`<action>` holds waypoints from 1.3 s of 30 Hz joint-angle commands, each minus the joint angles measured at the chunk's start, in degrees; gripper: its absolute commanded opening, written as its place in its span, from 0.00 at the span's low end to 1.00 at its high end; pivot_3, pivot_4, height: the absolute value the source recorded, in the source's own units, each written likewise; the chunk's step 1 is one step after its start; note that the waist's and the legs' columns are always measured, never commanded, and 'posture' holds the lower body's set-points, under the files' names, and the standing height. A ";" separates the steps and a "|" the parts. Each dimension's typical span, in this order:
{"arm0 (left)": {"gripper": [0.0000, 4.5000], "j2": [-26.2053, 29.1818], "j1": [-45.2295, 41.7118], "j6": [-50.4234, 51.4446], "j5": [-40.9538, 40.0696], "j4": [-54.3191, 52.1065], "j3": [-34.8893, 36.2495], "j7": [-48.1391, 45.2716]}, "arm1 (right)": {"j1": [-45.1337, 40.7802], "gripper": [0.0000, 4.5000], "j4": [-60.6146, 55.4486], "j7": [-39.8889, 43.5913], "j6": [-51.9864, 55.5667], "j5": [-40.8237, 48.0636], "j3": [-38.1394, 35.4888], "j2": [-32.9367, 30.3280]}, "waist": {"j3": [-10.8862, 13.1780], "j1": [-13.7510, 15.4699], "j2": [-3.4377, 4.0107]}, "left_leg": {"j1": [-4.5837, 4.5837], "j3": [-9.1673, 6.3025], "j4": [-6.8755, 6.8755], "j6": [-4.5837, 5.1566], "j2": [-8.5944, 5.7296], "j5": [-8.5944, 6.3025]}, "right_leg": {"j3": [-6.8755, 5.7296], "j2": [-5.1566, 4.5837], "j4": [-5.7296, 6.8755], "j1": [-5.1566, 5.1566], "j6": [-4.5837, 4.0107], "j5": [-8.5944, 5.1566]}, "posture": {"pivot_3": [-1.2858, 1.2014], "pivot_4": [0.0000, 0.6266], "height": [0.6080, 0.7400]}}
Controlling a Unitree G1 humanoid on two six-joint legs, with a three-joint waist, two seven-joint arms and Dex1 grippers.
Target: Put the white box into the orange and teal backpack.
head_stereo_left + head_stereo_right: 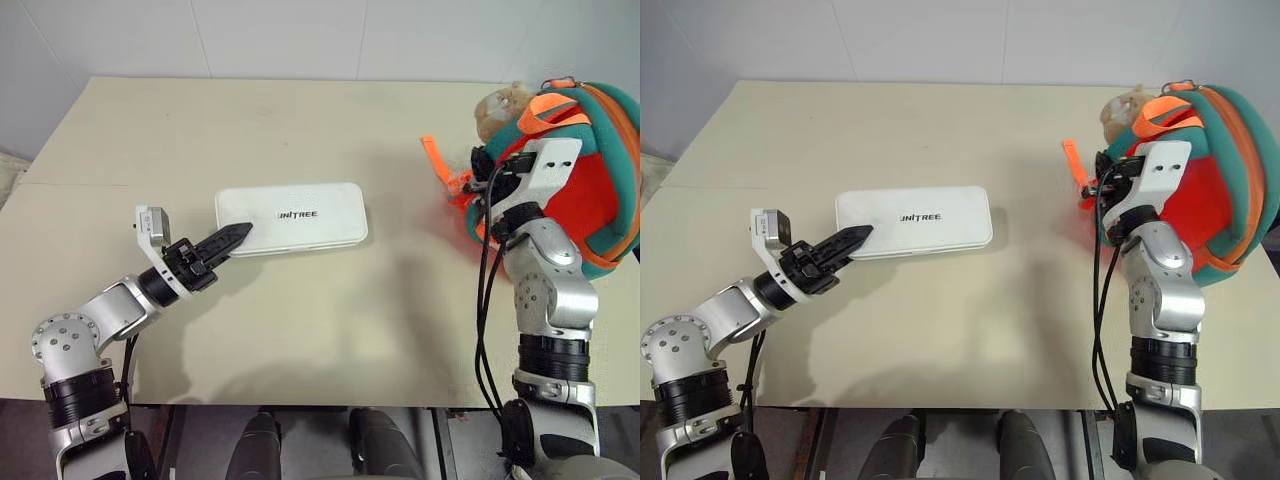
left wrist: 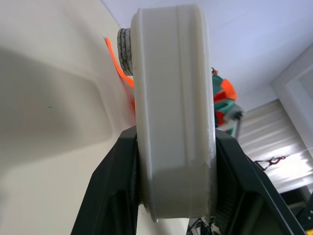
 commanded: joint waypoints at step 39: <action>0.34 20.24 -12.80 -5.77 22.76 19.48 -1.81 -29.06 | 8.92 0.00 -34.96 44.98 20.71 44.96 0.21 -32.66 | 0.02 0.18 0.02 | -0.61 0.00 -0.44 0.06 0.03 -0.05 | -0.14 0.00 -0.80 -0.35 0.10 -0.05 | 0.52 0.24 1.00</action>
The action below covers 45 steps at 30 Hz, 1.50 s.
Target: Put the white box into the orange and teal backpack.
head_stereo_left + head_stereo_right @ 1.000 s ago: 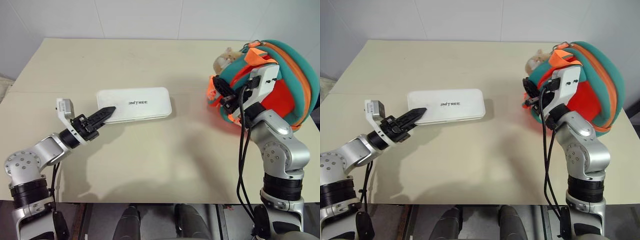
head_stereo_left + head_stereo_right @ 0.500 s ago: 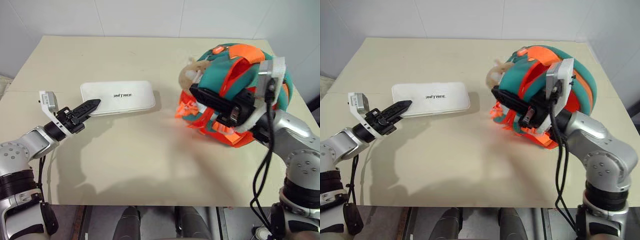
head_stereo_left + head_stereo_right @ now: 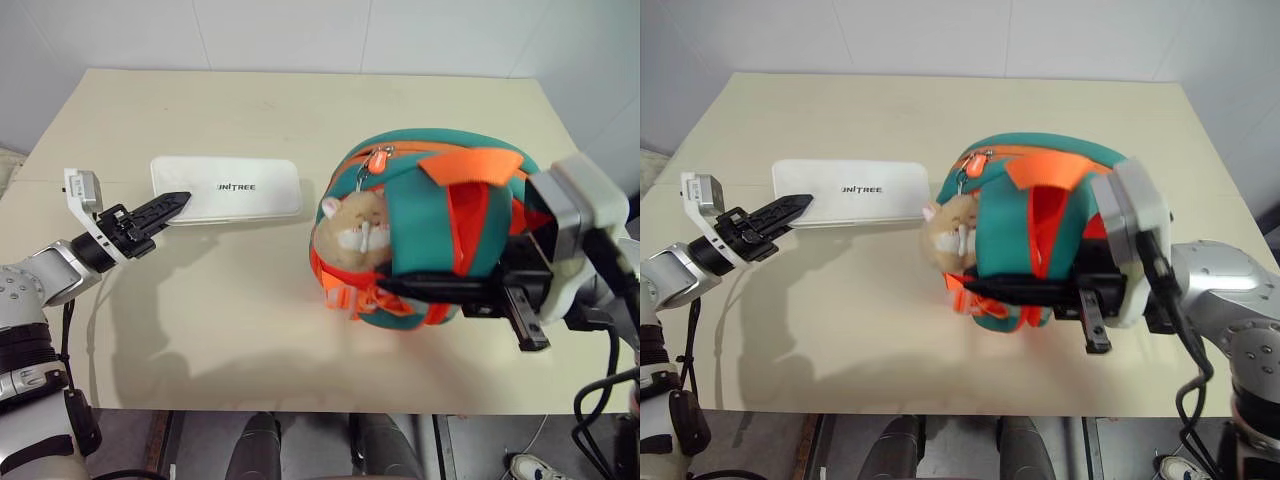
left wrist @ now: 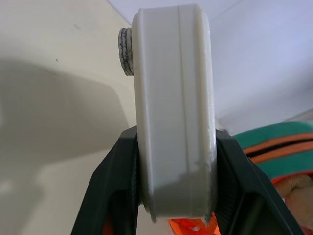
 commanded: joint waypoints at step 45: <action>0.34 13.20 17.19 -18.18 -5.44 -30.46 15.88 -24.37 | -1.74 0.00 17.06 21.57 -17.01 -26.79 10.97 2.40 | 0.01 -0.07 0.03 | 0.00 0.08 0.91 0.34 0.03 -0.20 | 0.05 0.00 0.21 0.20 -0.01 0.21 | 0.52 0.24 1.00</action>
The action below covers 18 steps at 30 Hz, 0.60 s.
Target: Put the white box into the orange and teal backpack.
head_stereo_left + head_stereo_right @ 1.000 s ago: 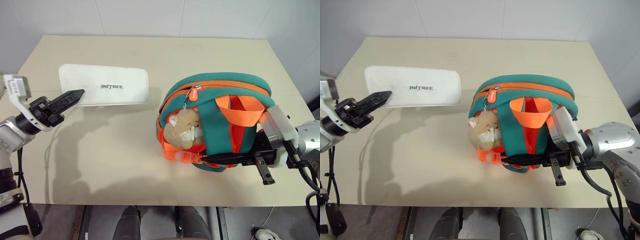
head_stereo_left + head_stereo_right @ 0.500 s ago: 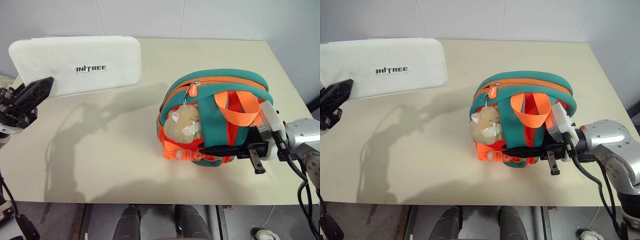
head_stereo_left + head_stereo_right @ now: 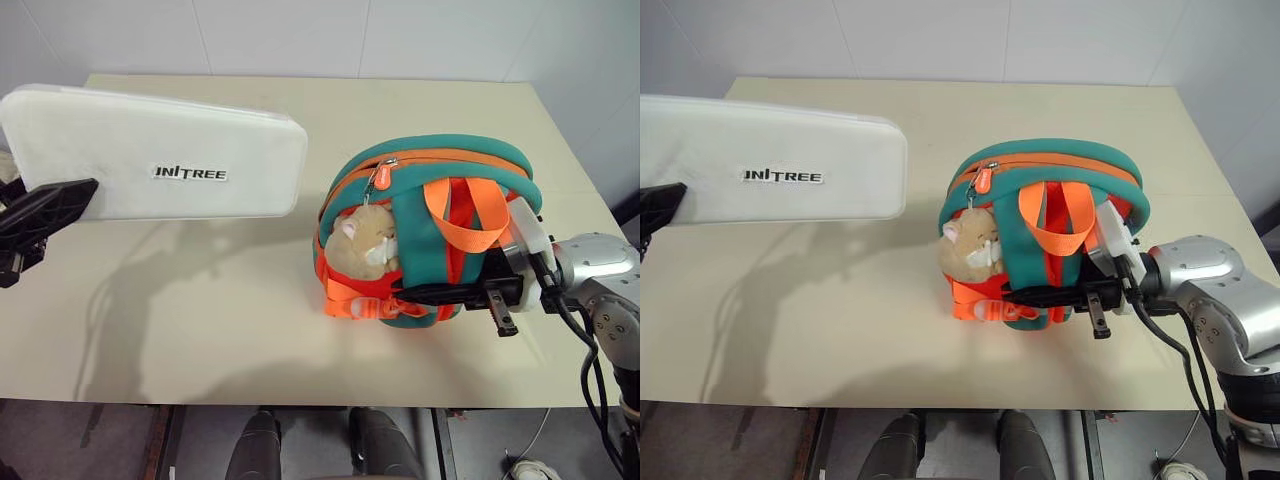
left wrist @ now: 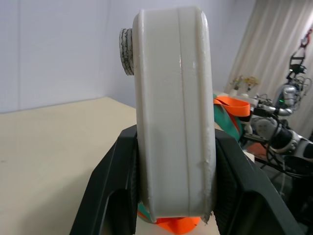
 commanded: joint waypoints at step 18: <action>0.34 3.60 -21.73 -13.32 17.33 13.30 -20.62 -12.72 | 0.55 0.00 -2.25 -1.03 -0.55 0.07 -1.95 1.33 | 0.00 -0.05 0.00 | -0.01 0.02 0.02 0.02 0.00 -0.01 | 0.00 0.01 0.14 -0.02 0.06 0.05 | 0.52 0.24 1.00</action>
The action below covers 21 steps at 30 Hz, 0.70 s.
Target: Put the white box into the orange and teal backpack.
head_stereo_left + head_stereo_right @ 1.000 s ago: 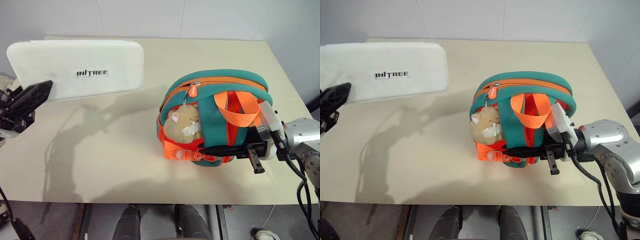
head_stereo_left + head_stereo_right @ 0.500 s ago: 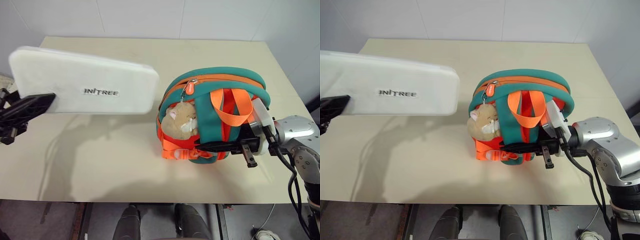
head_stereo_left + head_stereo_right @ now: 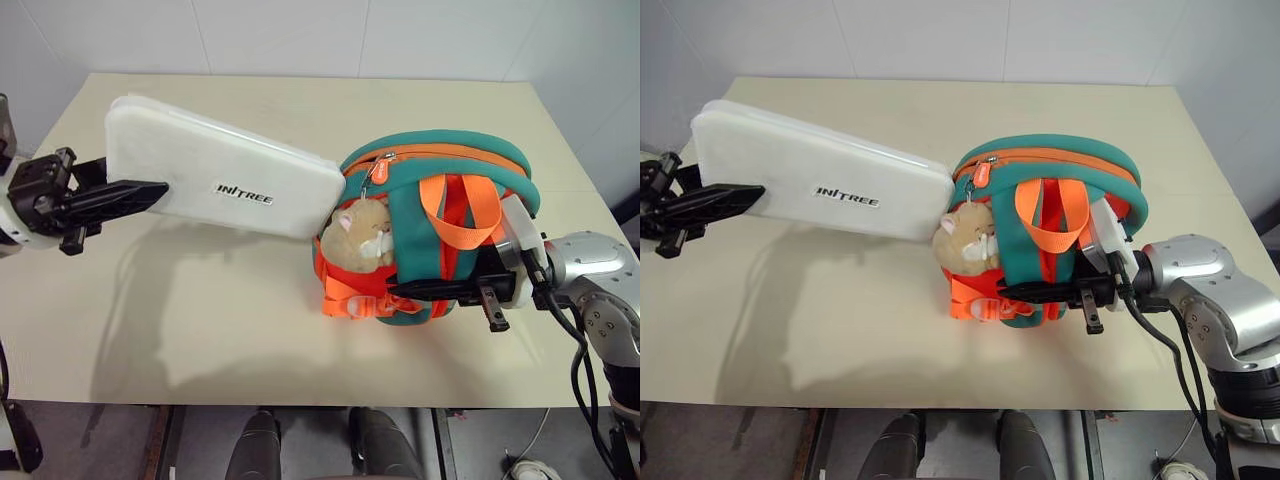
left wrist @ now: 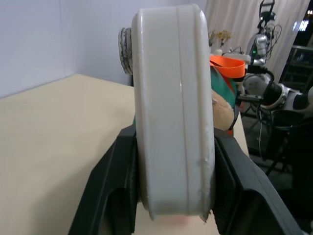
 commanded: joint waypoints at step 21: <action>0.34 -1.04 -11.35 -5.21 6.92 4.49 -6.35 -6.15 | 1.64 0.00 -2.37 0.16 -1.28 0.97 -3.00 -0.33 | 0.00 0.03 0.00 | 0.01 -0.01 0.16 0.00 0.00 0.00 | 0.00 0.01 0.25 0.00 0.02 0.00 | 0.52 0.24 1.00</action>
